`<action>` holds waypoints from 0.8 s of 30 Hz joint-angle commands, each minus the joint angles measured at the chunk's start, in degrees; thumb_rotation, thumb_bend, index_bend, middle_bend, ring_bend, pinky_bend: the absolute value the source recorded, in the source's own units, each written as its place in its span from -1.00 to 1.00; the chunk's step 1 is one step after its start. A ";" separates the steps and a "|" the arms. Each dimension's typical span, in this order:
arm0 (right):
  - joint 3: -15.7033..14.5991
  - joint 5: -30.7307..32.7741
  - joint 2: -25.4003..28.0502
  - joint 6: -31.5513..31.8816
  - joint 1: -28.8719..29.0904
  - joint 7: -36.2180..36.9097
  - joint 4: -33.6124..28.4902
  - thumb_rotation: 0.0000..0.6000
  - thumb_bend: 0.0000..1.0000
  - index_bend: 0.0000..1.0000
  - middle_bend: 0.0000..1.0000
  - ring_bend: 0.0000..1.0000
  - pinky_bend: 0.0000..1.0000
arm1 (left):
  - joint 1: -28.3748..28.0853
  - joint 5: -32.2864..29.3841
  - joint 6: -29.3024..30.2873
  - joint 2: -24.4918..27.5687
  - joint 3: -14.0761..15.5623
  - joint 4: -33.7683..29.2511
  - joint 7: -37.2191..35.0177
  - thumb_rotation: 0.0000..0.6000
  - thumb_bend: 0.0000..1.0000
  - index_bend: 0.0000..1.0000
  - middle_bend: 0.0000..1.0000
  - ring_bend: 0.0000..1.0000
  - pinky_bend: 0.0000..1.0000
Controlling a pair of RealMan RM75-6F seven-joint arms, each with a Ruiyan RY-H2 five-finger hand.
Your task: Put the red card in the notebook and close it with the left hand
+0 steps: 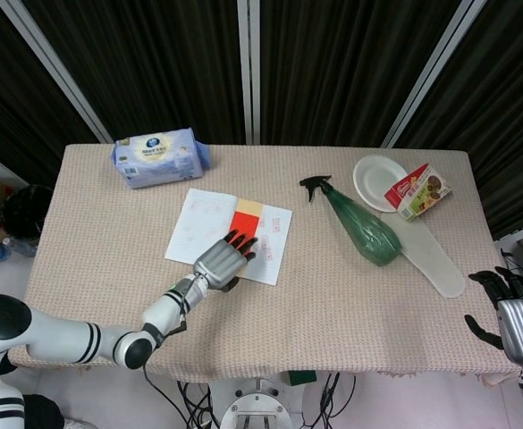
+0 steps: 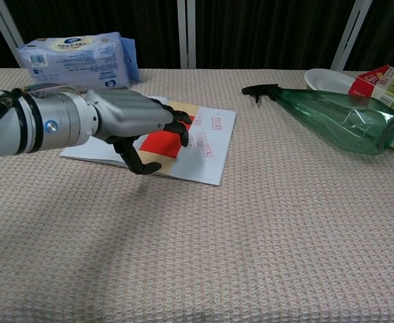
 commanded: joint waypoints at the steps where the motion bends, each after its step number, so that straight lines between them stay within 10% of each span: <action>1: 0.04 0.00 0.07 0.01 0.02 0.08 0.02 1.00 -0.65 -0.45 -0.53 -0.71 -0.55 | 1.49 2.08 1.66 1.07 -0.57 0.68 -1.93 0.87 -0.20 -0.66 -1.00 -1.00 -0.90; 24: 0.32 -0.07 -0.14 -1.06 1.04 0.37 0.32 1.00 -0.65 -0.45 -0.53 -0.71 -0.55 | 12.94 11.71 8.25 -2.43 3.13 8.77 -7.72 1.00 -0.43 -0.79 -1.00 -1.00 -0.90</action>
